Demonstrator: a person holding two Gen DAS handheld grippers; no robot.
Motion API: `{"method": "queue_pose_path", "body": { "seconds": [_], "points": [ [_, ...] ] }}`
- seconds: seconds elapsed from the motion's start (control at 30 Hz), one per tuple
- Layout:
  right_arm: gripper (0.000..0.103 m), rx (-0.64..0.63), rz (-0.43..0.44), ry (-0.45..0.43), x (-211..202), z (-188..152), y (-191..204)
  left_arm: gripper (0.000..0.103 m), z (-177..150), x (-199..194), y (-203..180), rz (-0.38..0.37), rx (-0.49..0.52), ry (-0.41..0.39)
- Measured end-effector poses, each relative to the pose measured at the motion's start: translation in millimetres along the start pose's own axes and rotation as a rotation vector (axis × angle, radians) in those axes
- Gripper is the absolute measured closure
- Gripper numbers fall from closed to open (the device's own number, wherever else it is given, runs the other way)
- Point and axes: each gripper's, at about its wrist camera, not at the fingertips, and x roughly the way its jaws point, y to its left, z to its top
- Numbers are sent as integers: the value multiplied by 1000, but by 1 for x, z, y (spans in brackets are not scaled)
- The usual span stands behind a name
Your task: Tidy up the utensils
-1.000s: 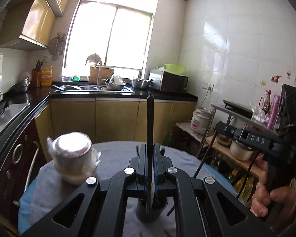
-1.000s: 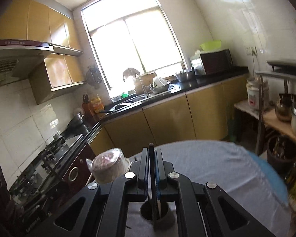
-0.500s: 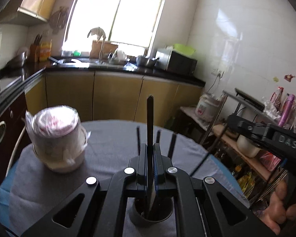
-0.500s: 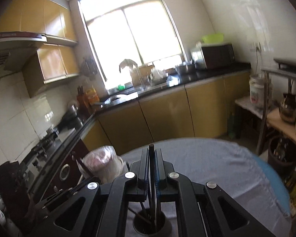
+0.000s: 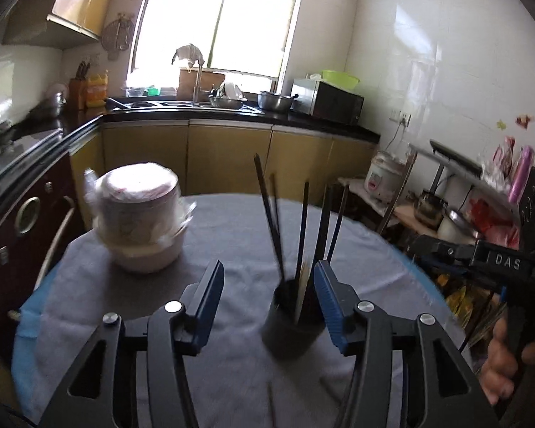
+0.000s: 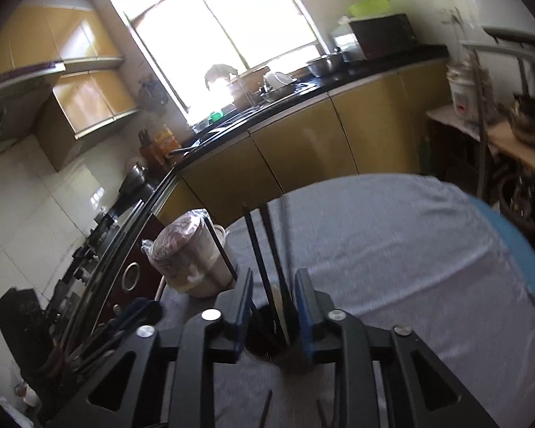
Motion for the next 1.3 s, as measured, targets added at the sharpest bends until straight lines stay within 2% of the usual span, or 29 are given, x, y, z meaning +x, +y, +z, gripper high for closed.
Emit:
{"method": "queue_pose_path", "body": {
  "seconds": [0.1,0.33,0.53,0.67,0.8,0.97,1.3],
  "points": [
    [56,15,-27,29,-10,-27,-17,46,-31,-16,3,31,7,37],
    [56,113,-47,134,-24,-98,-65,46,-125,-47,2,97,-27,173],
    [56,149,-64,204,-26,-135,-86,46,-172,-68,-18,98,-25,234],
    [56,140,-60,235,-28,-151,-84,42,-188,-79,-31,112,-4,242],
    [56,131,-47,260,-30,-163,-82,41,-203,-76,-29,92,-83,291],
    [56,104,-38,284,-35,-178,-83,41,-216,-75,-27,128,-110,310],
    [56,82,7,338,-39,-208,-90,41,-220,-79,-34,127,-72,299]
  ]
}}
